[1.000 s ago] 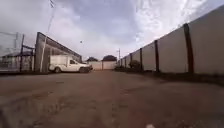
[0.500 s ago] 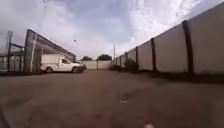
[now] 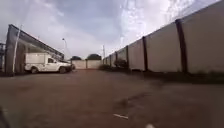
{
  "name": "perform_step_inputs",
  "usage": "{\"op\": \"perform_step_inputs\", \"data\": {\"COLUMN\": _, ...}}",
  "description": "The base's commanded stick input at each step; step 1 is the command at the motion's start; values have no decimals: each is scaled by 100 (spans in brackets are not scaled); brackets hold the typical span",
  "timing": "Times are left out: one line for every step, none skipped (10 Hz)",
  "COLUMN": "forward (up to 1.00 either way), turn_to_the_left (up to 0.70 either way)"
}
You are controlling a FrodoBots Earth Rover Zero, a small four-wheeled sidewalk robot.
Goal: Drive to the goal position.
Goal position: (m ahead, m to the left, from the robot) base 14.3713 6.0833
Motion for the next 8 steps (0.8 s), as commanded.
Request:
{"op": "perform_step_inputs", "data": {"forward": 100, "turn_to_the_left": 0}}
{"op": "perform_step_inputs", "data": {"forward": 100, "turn_to_the_left": 0}}
{"op": "perform_step_inputs", "data": {"forward": 100, "turn_to_the_left": 0}}
{"op": "perform_step_inputs", "data": {"forward": 100, "turn_to_the_left": 0}}
{"op": "perform_step_inputs", "data": {"forward": 100, "turn_to_the_left": 0}}
{"op": "perform_step_inputs", "data": {"forward": 100, "turn_to_the_left": 0}}
{"op": "perform_step_inputs", "data": {"forward": 100, "turn_to_the_left": 10}}
{"op": "perform_step_inputs", "data": {"forward": 100, "turn_to_the_left": 24}}
